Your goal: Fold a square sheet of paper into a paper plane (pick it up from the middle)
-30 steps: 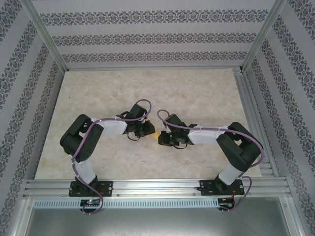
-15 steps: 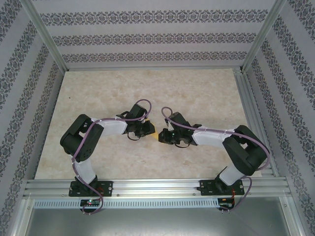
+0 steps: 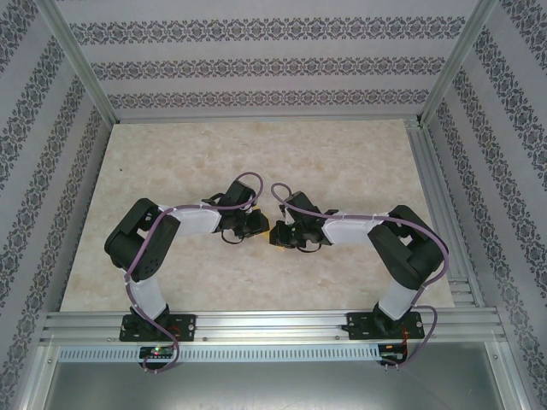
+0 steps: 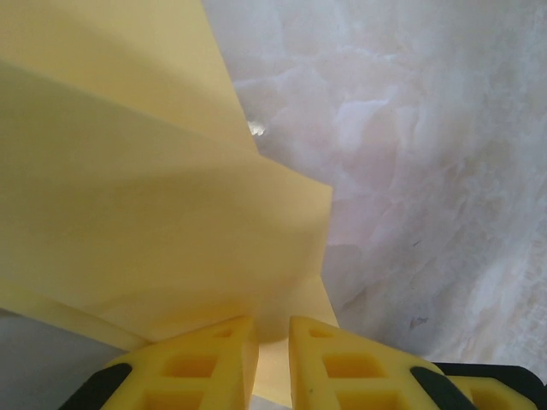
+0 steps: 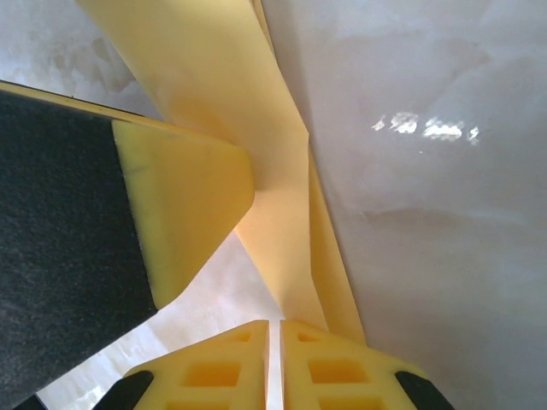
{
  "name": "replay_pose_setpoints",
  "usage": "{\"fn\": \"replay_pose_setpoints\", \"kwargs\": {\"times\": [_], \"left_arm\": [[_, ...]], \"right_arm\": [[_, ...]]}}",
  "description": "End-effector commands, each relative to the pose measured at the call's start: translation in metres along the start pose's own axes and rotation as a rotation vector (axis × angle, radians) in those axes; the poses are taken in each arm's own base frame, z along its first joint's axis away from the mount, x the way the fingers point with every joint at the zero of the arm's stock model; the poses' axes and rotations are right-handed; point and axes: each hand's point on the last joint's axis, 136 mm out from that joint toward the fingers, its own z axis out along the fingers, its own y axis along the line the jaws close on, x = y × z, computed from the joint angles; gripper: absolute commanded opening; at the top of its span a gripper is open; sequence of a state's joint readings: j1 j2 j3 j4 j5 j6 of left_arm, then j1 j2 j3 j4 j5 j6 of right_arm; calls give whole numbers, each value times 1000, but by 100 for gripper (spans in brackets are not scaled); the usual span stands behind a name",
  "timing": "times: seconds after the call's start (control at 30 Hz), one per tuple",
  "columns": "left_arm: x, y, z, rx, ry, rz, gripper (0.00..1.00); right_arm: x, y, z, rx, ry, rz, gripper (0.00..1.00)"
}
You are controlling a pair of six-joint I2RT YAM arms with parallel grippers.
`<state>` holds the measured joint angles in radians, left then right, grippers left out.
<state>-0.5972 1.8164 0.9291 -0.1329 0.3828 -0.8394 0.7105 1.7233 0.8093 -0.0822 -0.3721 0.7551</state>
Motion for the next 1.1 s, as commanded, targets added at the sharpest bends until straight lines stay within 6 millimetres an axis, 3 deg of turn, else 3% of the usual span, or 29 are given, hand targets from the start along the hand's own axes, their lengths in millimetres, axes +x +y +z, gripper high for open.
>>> {"fn": "replay_pose_setpoints", "kwargs": {"times": [0.0,0.33,0.53,0.67,1.07], "left_arm": [[13,45,11,-170,32,-47,20],[14,47,13,-174,35,-46,20],[14,48,13,-176,35,-48,20],[14,47,13,-175,34,-47,20],[15,49,13,-177,37,-46,20]], "right_arm": [[8,-15,2,31,24,3,13],[20,-36,0,94,41,16,12],[8,-5,-19,24,1,-41,13],[14,3,-19,2,25,-62,14],[19,-25,-9,95,36,-23,13]]}}
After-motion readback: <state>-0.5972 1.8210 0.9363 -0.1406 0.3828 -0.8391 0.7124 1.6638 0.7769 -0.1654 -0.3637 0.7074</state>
